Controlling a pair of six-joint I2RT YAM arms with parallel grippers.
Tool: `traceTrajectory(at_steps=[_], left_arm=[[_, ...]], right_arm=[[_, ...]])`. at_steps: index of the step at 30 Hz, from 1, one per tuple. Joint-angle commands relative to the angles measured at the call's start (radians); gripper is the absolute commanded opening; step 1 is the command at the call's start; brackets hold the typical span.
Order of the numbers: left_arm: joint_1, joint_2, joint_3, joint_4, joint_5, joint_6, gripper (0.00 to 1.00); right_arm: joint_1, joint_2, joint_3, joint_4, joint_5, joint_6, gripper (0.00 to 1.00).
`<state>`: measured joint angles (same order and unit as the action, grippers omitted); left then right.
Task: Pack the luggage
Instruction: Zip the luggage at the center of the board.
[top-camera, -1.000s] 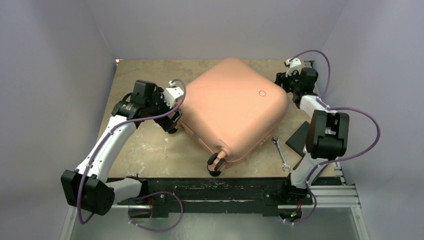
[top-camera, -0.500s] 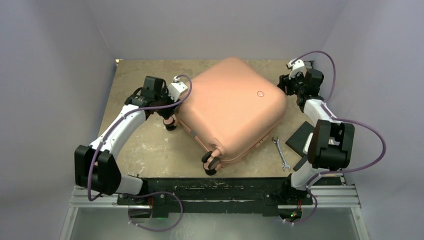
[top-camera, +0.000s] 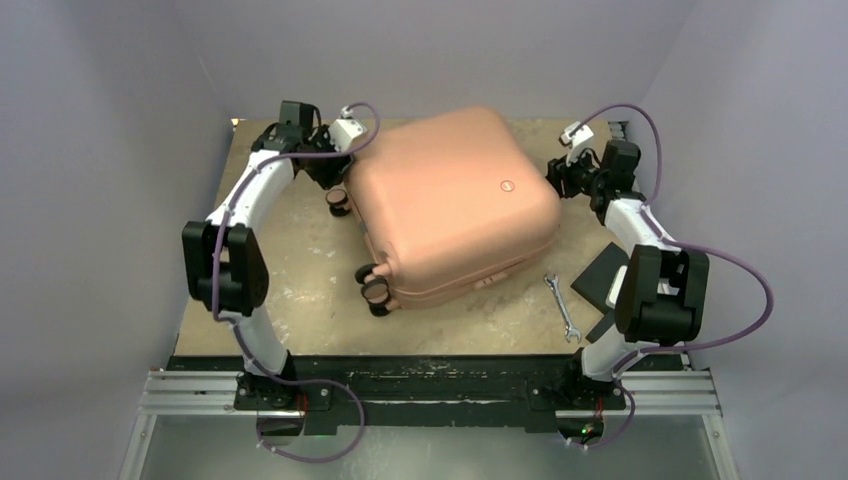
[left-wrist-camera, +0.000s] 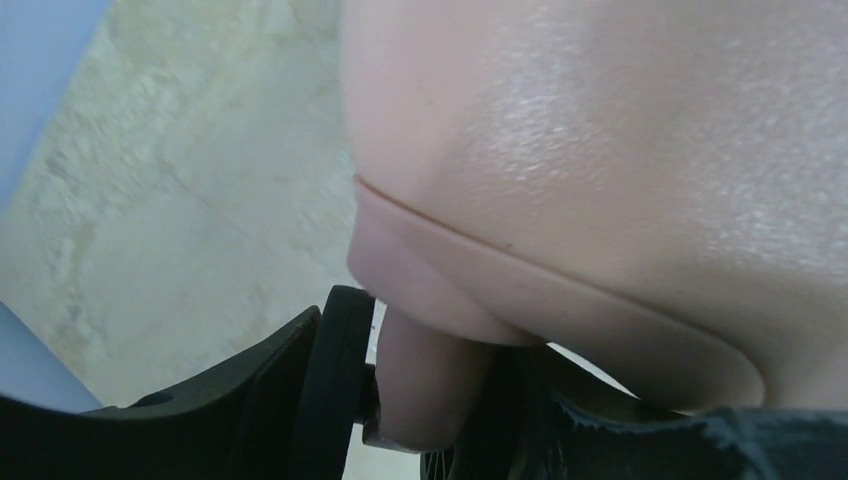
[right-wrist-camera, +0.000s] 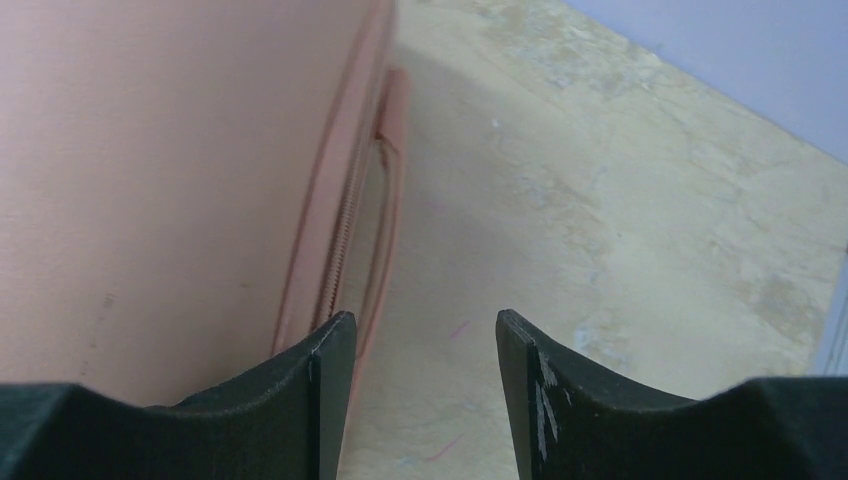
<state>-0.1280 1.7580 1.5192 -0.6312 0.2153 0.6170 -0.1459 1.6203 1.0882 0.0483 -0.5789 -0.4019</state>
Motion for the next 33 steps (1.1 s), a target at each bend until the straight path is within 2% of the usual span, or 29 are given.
traceTrajectory(at_steps=[1, 4, 10, 13, 15, 19, 24, 30, 33], left_arm=[[0.090, 0.212, 0.258, 0.188, -0.380, -0.188, 0.27], [0.091, 0.330, 0.406, 0.156, -0.437, -0.208, 0.29], [0.118, 0.551, 0.804, -0.012, -0.560, -0.297, 0.37], [0.147, 0.534, 0.839, -0.050, -0.542, -0.339, 0.43], [0.168, 0.460, 0.771, -0.057, -0.494, -0.364, 0.58], [0.182, 0.185, 0.451, 0.031, -0.375, -0.384, 0.85], [0.182, -0.119, 0.132, 0.076, -0.245, -0.390, 0.92], [0.185, -0.338, -0.092, 0.095, -0.233, -0.349, 0.94], [0.188, -0.434, -0.178, 0.090, -0.133, -0.307, 0.95]], right_arm=[[0.135, -0.061, -0.026, -0.133, -0.172, -0.041, 0.58], [0.201, -0.083, -0.047, -0.126, -0.196, -0.030, 0.58], [0.304, -0.085, -0.044, -0.126, -0.229, -0.032, 0.58], [0.306, -0.095, -0.047, -0.119, -0.263, -0.003, 0.60], [0.282, -0.126, -0.048, -0.134, -0.253, -0.029, 0.61], [0.198, -0.221, -0.110, -0.179, -0.276, -0.159, 0.64], [0.170, -0.367, -0.299, -0.170, -0.261, -0.398, 0.67], [0.173, -0.486, -0.451, -0.124, -0.340, -0.585, 0.61], [0.178, -0.512, -0.509, -0.073, -0.415, -0.624, 0.58]])
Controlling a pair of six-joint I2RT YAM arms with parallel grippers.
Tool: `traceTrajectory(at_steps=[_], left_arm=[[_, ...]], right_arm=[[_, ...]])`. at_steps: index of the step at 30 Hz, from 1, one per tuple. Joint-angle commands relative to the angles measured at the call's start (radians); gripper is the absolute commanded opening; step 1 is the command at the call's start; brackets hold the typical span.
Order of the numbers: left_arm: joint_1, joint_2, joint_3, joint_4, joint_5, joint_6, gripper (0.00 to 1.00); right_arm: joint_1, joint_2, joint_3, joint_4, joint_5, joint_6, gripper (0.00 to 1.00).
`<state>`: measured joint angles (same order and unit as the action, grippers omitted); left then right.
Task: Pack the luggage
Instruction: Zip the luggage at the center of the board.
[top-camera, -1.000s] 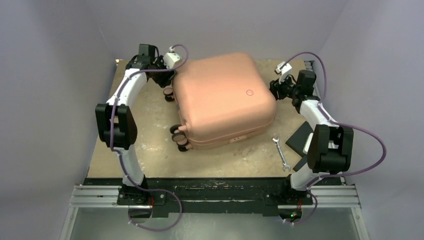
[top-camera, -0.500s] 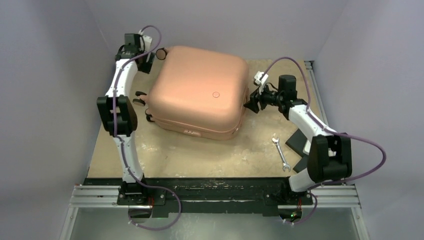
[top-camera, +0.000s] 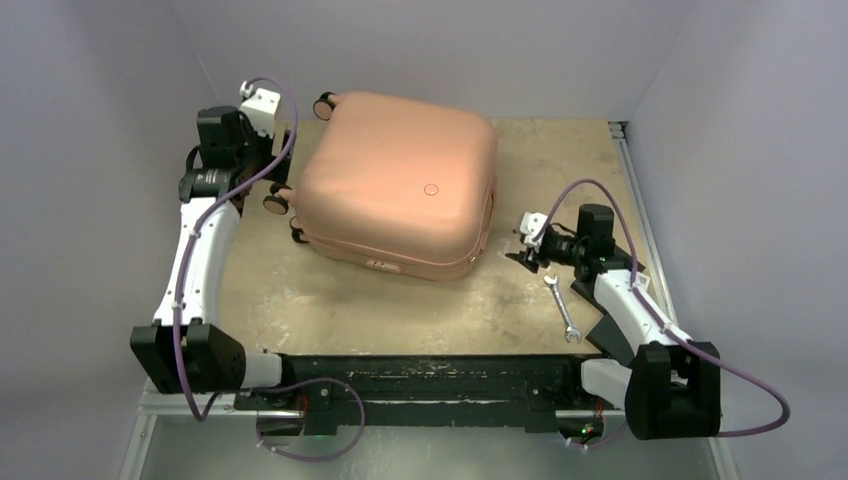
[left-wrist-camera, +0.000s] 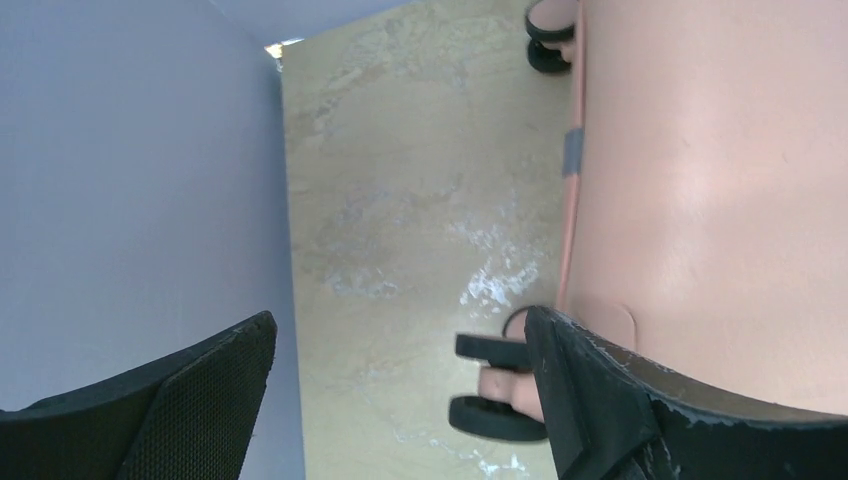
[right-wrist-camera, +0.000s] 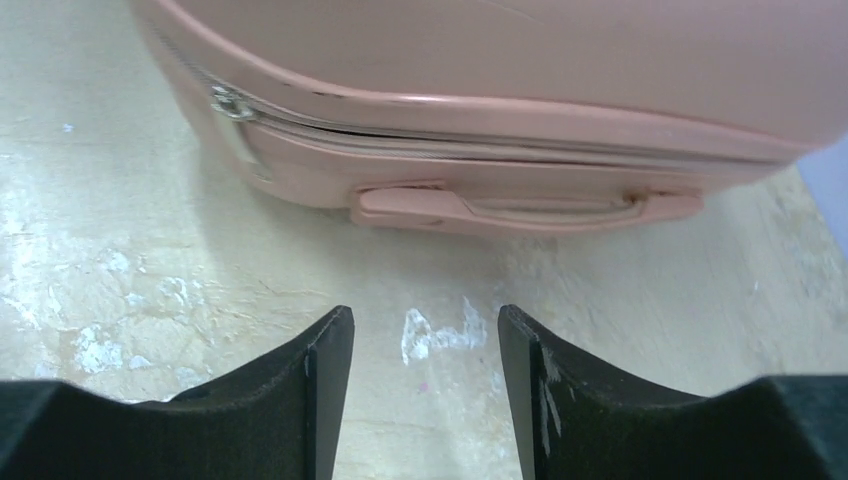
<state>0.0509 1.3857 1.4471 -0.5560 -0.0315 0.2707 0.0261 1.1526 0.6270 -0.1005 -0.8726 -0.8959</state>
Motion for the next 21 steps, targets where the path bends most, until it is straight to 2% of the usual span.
traceTrajectory(at_steps=[1, 5, 10, 14, 17, 21], left_arm=[[0.009, -0.093, -0.131, 0.008, 0.149, 0.053, 0.96], [0.009, -0.177, -0.203, -0.044, 0.257, 0.113, 0.97], [0.009, -0.230, -0.288, -0.074, 0.255, 0.185, 0.99], [0.008, -0.232, -0.341, -0.081, 0.276, 0.194, 0.99], [0.008, -0.234, -0.361, -0.081, 0.293, 0.184, 0.99], [0.009, -0.233, -0.370, -0.090, 0.330, 0.177, 0.99]], right_arm=[[0.009, -0.048, -0.064, 0.091, -0.143, -0.144, 0.57], [0.051, -0.073, -0.131, 0.175, -0.183, -0.162, 0.57], [0.131, -0.040, -0.163, 0.261, -0.189, -0.103, 0.54], [0.233, 0.010, -0.183, 0.484, 0.003, 0.065, 0.53], [0.238, 0.062, -0.153, 0.593, 0.126, 0.196, 0.50], [0.238, 0.102, -0.149, 0.706, 0.283, 0.268, 0.50]])
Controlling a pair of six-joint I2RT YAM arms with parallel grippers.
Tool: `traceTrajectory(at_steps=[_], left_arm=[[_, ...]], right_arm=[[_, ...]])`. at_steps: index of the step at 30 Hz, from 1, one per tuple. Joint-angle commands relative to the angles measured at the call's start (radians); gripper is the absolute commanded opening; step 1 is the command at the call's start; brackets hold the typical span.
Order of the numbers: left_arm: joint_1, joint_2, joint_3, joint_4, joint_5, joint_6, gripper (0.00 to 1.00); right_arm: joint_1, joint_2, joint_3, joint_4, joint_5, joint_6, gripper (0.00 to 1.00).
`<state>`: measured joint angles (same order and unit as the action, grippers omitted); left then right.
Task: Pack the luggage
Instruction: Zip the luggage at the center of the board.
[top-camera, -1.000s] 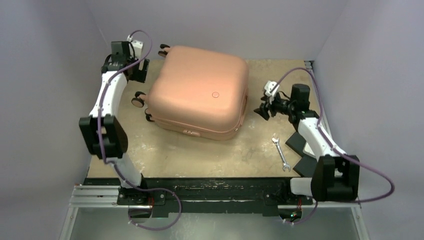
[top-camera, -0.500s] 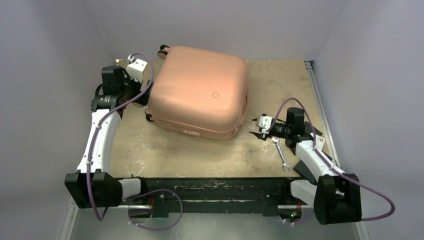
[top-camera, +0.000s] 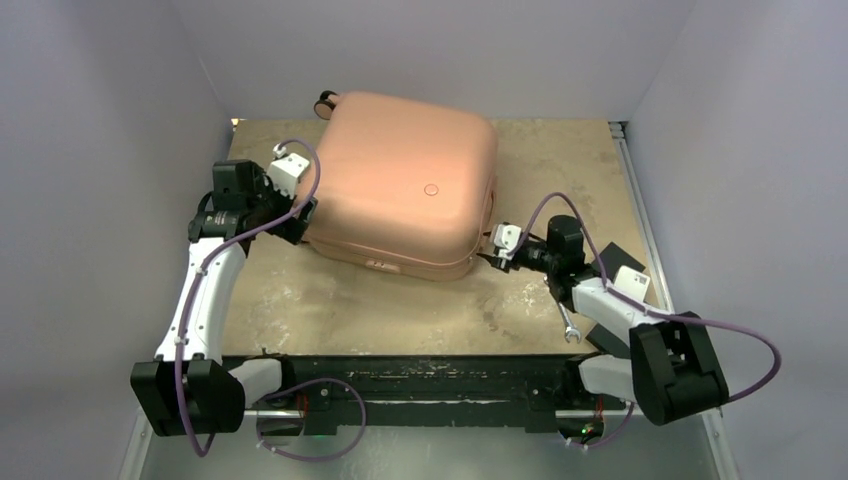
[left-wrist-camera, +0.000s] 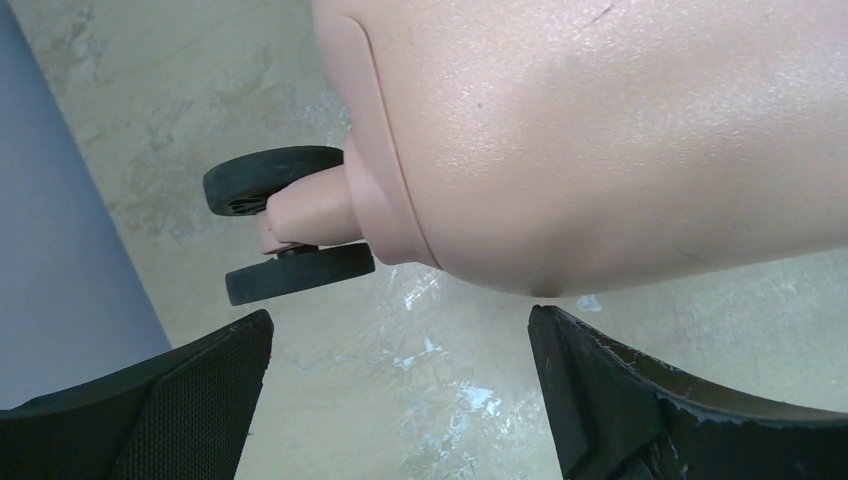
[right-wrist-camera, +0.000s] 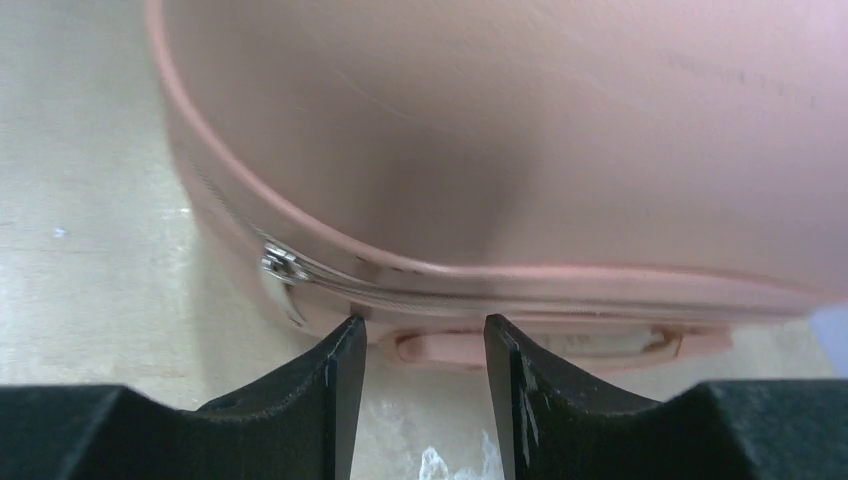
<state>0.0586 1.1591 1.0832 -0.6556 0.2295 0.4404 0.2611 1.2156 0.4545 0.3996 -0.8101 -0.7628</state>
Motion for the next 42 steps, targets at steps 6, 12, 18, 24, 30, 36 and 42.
traceTrajectory(at_steps=[6, 12, 18, 24, 30, 36, 42], left_arm=[[0.000, 0.008, -0.009, 0.010, 0.127, -0.017, 0.99], [0.000, 0.026, -0.009, 0.022, 0.185, -0.040, 0.99], [0.000, 0.033, -0.006, 0.034, 0.208, -0.055, 0.99], [0.000, 0.004, -0.008, 0.039, 0.202, -0.065, 0.99], [0.000, -0.006, -0.006, 0.066, 0.218, -0.095, 0.99], [0.000, -0.005, 0.019, 0.081, 0.210, -0.123, 0.99], [0.000, -0.008, 0.051, 0.083, 0.217, -0.136, 0.99]], right_arm=[[0.002, 0.148, 0.099, 0.174, 0.274, 0.146, 0.51], [0.003, 0.234, 0.145, 0.155, 0.383, 0.172, 0.51], [-0.024, 0.244, 0.206, 0.062, 0.270, 0.168, 0.51], [-0.030, 0.125, 0.215, -0.200, 0.097, -0.071, 0.54], [-0.027, 0.126, 0.155, -0.185, 0.131, -0.125, 0.56], [-0.007, 0.151, 0.156, -0.226, 0.128, -0.141, 0.58], [-0.006, 0.122, 0.148, -0.318, 0.042, -0.190, 0.61]])
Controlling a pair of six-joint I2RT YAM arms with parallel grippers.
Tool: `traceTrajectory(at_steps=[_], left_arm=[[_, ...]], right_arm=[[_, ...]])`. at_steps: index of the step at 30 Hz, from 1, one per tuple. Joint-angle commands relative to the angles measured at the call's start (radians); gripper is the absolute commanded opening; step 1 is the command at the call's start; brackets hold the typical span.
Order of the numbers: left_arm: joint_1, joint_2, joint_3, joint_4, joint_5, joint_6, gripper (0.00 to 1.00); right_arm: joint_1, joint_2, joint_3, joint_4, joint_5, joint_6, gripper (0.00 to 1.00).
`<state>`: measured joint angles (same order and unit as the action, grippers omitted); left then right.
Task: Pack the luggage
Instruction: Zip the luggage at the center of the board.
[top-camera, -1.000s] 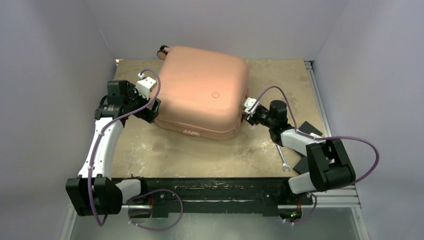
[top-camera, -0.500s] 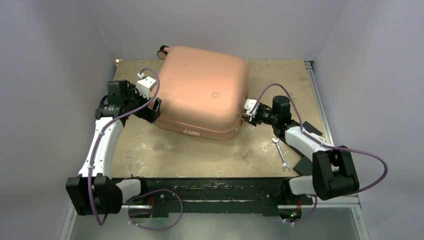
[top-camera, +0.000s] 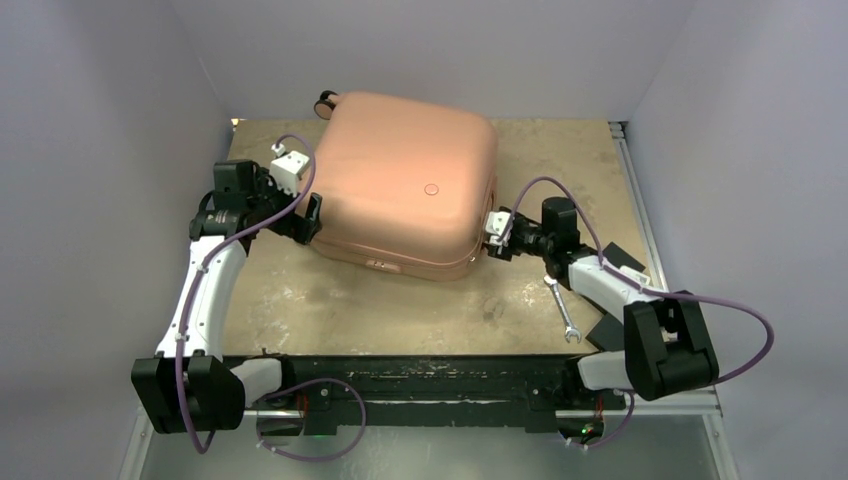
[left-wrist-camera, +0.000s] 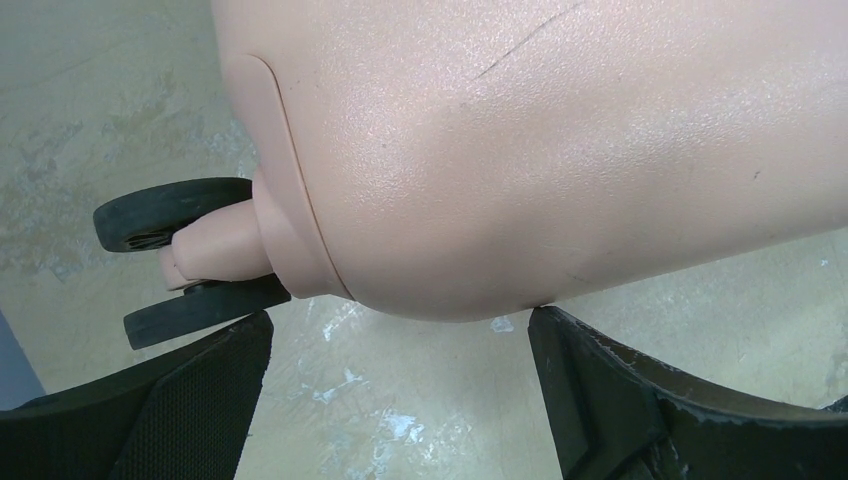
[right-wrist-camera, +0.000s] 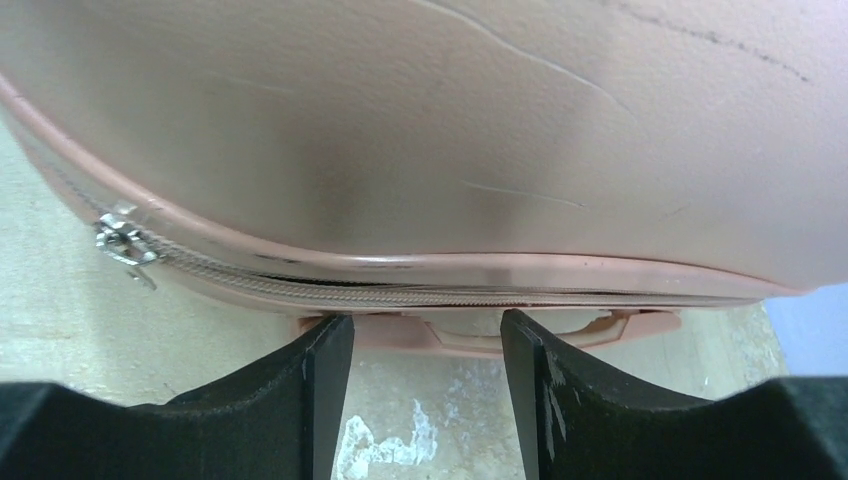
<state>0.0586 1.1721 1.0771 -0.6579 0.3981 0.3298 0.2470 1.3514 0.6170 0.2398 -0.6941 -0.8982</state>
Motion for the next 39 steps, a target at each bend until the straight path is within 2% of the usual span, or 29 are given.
traceTrajectory(at_steps=[1, 4, 7, 13, 20, 32, 39], left_arm=[[0.000, -0.018, 0.062, 0.084, 0.047, -0.025, 0.99], [0.000, -0.017, 0.070, 0.081, 0.045, -0.024, 0.99], [0.000, -0.020, 0.070, 0.083, 0.045, -0.027, 0.99], [0.001, -0.023, 0.065, 0.089, 0.047, -0.034, 0.99], [0.001, -0.021, 0.066, 0.094, 0.046, -0.042, 0.99], [0.001, -0.026, 0.055, 0.097, 0.050, -0.046, 0.99], [0.000, -0.039, 0.043, 0.101, 0.051, -0.045, 0.99]], right_arm=[[0.009, -0.019, -0.011, -0.184, -0.092, -0.067, 0.61], [0.009, -0.029, -0.007, -0.234, -0.118, -0.102, 0.61], [0.009, -0.024, -0.026, -0.182, -0.085, -0.067, 0.61], [0.011, 0.004, -0.073, 0.060, 0.075, 0.117, 0.61], [0.012, 0.005, -0.072, 0.197, 0.143, 0.213, 0.61], [0.011, 0.051, 0.012, 0.169, 0.119, 0.270, 0.62], [0.009, 0.088, 0.065, 0.178, 0.158, 0.376, 0.62]])
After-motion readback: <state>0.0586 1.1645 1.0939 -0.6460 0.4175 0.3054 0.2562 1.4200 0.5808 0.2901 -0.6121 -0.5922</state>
